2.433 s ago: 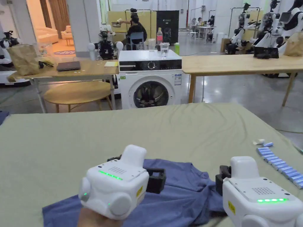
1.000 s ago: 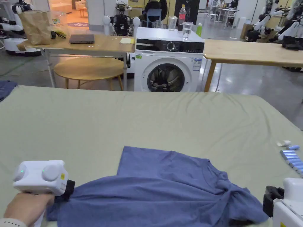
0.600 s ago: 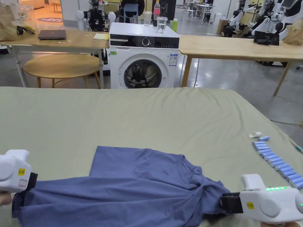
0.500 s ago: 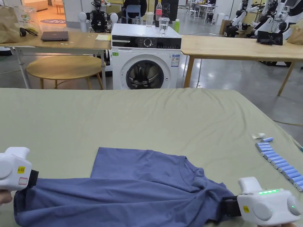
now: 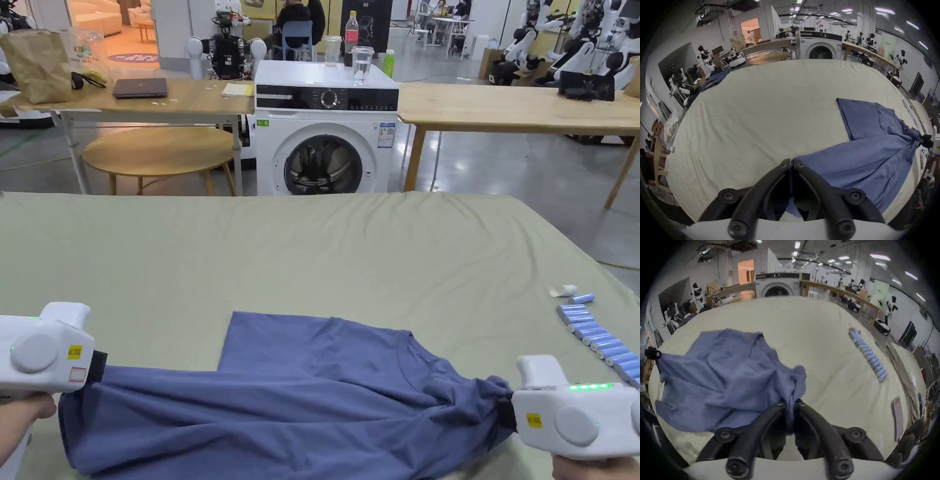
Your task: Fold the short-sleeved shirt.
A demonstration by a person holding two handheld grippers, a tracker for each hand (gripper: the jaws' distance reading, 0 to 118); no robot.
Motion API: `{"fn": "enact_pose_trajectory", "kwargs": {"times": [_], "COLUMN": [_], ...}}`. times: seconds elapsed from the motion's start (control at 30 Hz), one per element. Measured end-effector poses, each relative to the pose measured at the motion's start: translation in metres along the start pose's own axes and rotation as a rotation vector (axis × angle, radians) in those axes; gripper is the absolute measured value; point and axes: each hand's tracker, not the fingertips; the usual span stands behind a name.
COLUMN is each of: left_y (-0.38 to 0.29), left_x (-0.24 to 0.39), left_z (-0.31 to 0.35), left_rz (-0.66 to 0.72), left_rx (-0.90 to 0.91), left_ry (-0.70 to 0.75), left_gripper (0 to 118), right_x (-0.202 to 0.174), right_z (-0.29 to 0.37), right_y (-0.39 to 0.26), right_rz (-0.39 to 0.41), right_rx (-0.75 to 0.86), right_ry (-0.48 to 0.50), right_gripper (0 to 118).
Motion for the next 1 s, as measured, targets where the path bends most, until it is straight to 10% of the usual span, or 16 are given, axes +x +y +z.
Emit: {"fn": "enact_pose_trajectory", "kwargs": {"times": [0.3, 1.0], "left_y": [0.037, 0.237], "left_x": [-0.047, -0.107], "left_z": [0.082, 0.219], "left_rz": [-0.02, 0.089], "left_rx": [0.199, 0.677], "left_ry": [0.078, 0.259], "left_gripper": [0, 0], "right_x": [-0.032, -0.054], "right_z": [0.111, 0.227], "right_y": [0.103, 0.318], "right_rz": [0.068, -0.067], "right_rx": [0.323, 0.74], "right_ry": [-0.037, -0.145], "right_gripper": [6, 6]}}
